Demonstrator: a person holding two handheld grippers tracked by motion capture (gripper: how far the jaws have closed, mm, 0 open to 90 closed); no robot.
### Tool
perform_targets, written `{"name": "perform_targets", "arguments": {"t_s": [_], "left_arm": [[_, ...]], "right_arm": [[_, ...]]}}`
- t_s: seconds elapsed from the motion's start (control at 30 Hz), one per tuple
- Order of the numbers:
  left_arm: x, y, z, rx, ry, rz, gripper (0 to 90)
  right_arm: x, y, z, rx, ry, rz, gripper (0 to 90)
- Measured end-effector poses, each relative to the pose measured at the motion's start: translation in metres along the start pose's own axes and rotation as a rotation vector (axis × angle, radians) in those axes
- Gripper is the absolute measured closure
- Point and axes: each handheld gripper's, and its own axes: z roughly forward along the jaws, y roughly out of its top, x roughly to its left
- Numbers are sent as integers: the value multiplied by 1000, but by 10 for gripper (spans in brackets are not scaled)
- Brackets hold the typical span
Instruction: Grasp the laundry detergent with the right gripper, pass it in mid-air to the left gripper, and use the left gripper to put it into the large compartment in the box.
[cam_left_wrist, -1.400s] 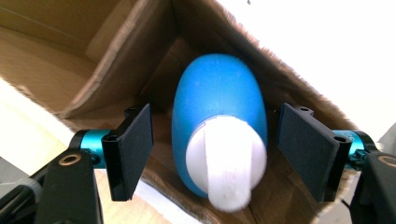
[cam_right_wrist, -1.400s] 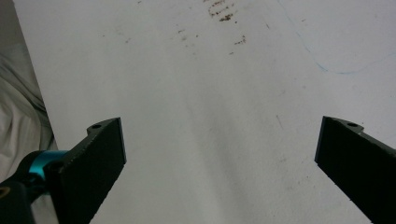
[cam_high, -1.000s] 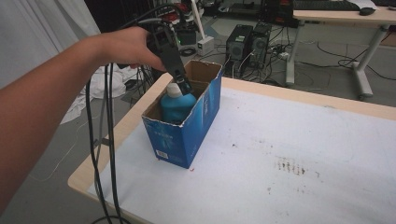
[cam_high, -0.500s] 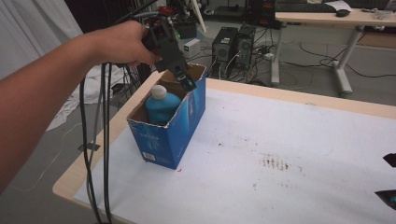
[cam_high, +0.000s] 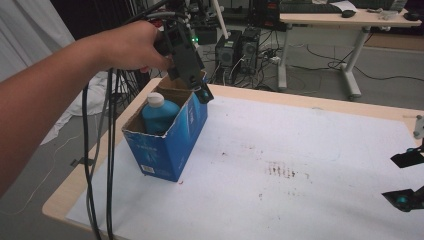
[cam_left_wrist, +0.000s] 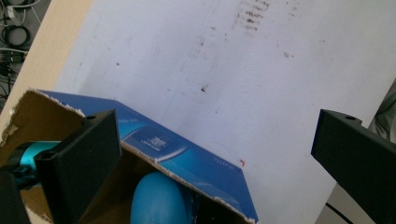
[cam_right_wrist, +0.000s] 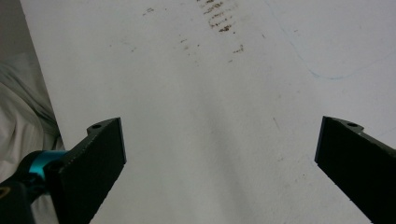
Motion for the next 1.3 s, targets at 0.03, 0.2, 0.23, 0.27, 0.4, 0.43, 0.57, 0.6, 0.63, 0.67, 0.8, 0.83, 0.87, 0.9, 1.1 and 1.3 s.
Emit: {"name": "perform_targets", "arguments": {"t_s": [0.03, 0.2, 0.23, 0.27, 0.4, 0.43, 0.57, 0.6, 0.63, 0.67, 0.8, 0.83, 0.87, 0.9, 1.1, 1.3], "left_arm": [[-1, 2, 0, -2, 2, 4, 16], [-8, 16, 0, -14, 1, 30, 16], [-9, 19, 1, -15, -1, 33, 16], [-10, 22, 2, -17, -4, 36, 16], [-12, 30, 5, -15, -13, 51, 16], [-13, 33, 6, -18, -19, 54, 16], [-16, 43, 10, -22, -28, 67, 16], [-17, 46, 12, -20, -37, 77, 16], [-18, 49, 16, -19, -44, 83, 16], [-19, 51, 18, -16, -47, 92, 16], [-22, 58, 26, -13, -56, 110, 16], [-25, 63, 31, -14, -62, 117, 16], [-26, 65, 35, -14, -69, 123, 16], [-27, 67, 37, -13, -75, 129, 16], [-33, 76, 55, 11, -106, 159, 16], [-38, 79, 72, 23, -130, 168, 16]], "right_arm": [[0, 0, 0, -1, -1, 1, 12], [1, 2, 0, 1, -1, -3, 12], [1, 2, 0, 1, -1, -4, 12], [1, 2, 0, 1, -1, -2, 12], [1, 3, 1, 1, -1, -2, 12], [1, 3, 1, 1, -1, -3, 12], [0, 4, 2, 0, -1, -4, 12], [0, 5, 2, 0, 1, -4, 12], [0, 5, 3, 1, 1, -4, 12], [0, 6, 3, 1, 1, -3, 12], [0, 7, 4, 4, 4, -6, 12], [0, 7, 5, 5, 2, -5, 12], [0, 7, 6, 9, 3, -3, 12], [-1, 7, 6, 10, 3, -1, 12], [-1, 9, 7, 14, 3, 1, 12], [-1, 10, 10, 17, 2, 3, 12]]}}
